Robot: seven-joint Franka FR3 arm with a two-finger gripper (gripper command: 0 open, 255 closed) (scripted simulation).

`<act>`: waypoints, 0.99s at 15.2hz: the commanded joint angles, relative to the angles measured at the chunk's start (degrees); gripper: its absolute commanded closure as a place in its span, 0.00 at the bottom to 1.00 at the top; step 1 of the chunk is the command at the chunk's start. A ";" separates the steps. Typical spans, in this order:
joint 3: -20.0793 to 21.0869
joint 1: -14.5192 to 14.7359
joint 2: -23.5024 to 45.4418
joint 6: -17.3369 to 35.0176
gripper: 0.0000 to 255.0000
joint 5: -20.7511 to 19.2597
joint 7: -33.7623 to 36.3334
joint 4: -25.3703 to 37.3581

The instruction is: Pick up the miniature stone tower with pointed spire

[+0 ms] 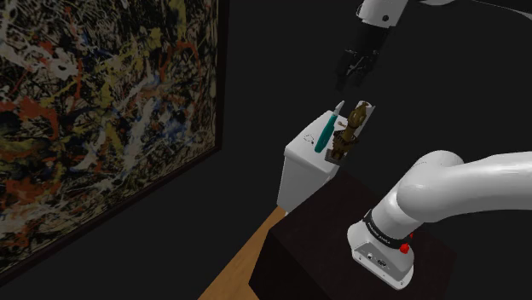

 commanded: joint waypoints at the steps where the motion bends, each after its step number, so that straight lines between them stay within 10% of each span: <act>1: 0.00 0.00 0.00 0.00 0.00 0.00 0.00 0.00; 15: -16.96 -10.89 -15.17 28.74 0.00 -13.71 -11.75 -21.57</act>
